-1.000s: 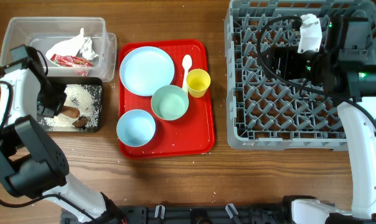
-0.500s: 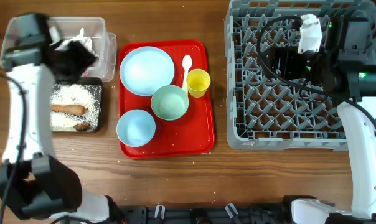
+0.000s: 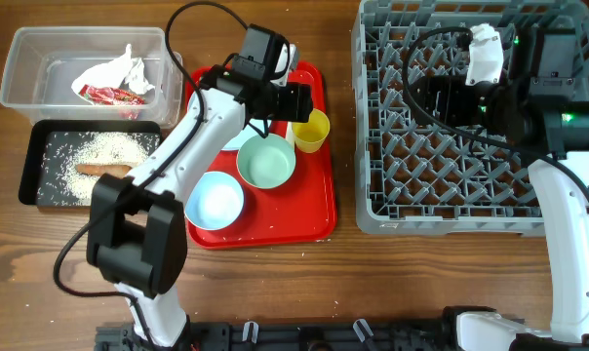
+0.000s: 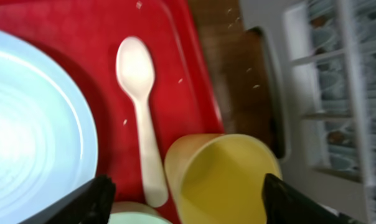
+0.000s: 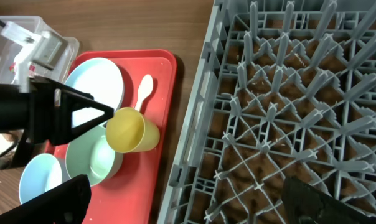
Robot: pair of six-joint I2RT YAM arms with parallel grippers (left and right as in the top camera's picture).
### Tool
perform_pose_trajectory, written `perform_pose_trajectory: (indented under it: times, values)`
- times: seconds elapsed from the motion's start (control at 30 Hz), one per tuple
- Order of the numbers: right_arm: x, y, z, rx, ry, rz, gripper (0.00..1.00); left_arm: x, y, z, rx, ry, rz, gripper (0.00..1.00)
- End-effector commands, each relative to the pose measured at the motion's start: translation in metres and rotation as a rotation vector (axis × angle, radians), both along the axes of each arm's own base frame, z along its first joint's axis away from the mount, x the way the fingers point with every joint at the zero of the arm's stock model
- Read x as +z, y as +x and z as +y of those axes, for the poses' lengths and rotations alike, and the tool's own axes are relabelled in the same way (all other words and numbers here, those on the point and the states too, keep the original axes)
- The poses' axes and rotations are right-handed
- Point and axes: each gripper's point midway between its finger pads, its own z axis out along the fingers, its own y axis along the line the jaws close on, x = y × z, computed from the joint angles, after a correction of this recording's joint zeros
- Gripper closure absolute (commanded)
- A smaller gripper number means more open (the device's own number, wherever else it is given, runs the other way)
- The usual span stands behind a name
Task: Sort waste into correct bins and load items into the dishwasher rack
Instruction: 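Grasp the yellow cup with the left gripper and lift it, then hand the yellow cup from the left gripper to the right gripper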
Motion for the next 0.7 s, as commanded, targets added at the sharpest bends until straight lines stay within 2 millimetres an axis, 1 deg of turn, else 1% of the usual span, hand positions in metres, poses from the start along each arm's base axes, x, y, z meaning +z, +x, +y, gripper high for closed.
perform_pose_trajectory:
  times: [0.0, 0.03, 0.07, 0.1, 0.13, 0.17, 0.23, 0.27, 0.3, 0.33, 0.37, 0.4, 0.43, 0.47, 0.5, 0.53, 0.6, 0.63, 0.67]
  values:
    - [0.004, 0.002, 0.001, 0.000, -0.004, -0.008, 0.00, -0.029, -0.003, 0.006, 0.025, 0.046, 0.069, 0.27]
    - [0.005, 0.003, 0.001, 0.001, -0.004, -0.011, 0.00, -0.034, -0.005, 0.004, 0.025, 0.049, 0.082, 0.31]
    - [0.005, 0.003, 0.001, 0.000, -0.003, -0.011, 0.00, -0.041, -0.006, 0.003, 0.038, 0.050, 0.103, 0.38]
    - [0.005, 0.003, 0.001, 0.000, -0.003, -0.012, 0.00, -0.049, -0.009, 0.001, 0.061, 0.050, 0.133, 0.49]
    - [0.005, 0.003, 0.001, 0.000, -0.003, -0.011, 0.00, -0.055, -0.010, 0.000, 0.070, 0.052, 0.148, 0.51]
    - [0.005, 0.003, 0.001, 0.000, -0.003, -0.010, 0.00, -0.058, -0.010, -0.002, 0.073, 0.051, 0.153, 0.58]
    - [0.005, 0.003, 0.001, -0.001, -0.003, -0.010, 0.00, -0.057, -0.008, -0.003, 0.078, 0.044, 0.146, 0.82]
    - [0.005, 0.003, 0.001, 0.000, -0.003, -0.011, 0.00, -0.053, -0.006, -0.002, 0.110, 0.029, 0.150, 0.96]
    - [0.005, 0.003, 0.001, -0.001, -0.002, -0.010, 0.00, -0.043, -0.004, -0.001, 0.131, 0.008, 0.146, 0.96]
    - [0.005, 0.003, 0.003, 0.007, 0.006, -0.011, 0.00, -0.031, -0.001, -0.003, 0.128, -0.026, 0.132, 0.96]
    - [0.007, 0.003, 0.006, 0.018, 0.017, -0.018, 0.00, -0.007, 0.005, -0.004, 0.121, -0.090, 0.105, 0.96]
    - [0.011, 0.004, 0.011, 0.041, 0.043, -0.032, 0.00, 0.023, 0.010, -0.007, 0.100, -0.185, 0.087, 0.96]
    - [0.018, 0.005, 0.020, 0.088, 0.083, -0.060, 0.00, 0.062, 0.010, -0.009, 0.073, -0.334, 0.088, 0.96]
    - [0.025, 0.004, 0.031, 0.155, 0.122, -0.090, 0.00, 0.084, 0.008, -0.008, 0.055, -0.428, 0.100, 0.96]
    - [0.032, 0.002, 0.042, 0.218, 0.168, -0.117, 0.00, 0.100, 0.003, -0.008, 0.025, -0.506, 0.114, 0.96]
    - [0.043, 0.000, 0.060, 0.322, 0.263, -0.153, 0.00, 0.128, -0.007, -0.005, -0.042, -0.643, 0.146, 0.96]
    - [0.051, 0.001, 0.083, 0.470, 0.406, -0.179, 0.00, 0.156, -0.025, -0.006, -0.157, -0.824, 0.216, 0.96]
    - [0.053, 0.002, 0.091, 0.538, 0.477, -0.186, 0.00, 0.168, -0.034, -0.008, -0.211, -0.890, 0.245, 0.96]
    - [0.055, 0.001, 0.097, 0.598, 0.531, -0.197, 0.00, 0.172, -0.038, -0.010, -0.233, -0.914, 0.257, 0.96]
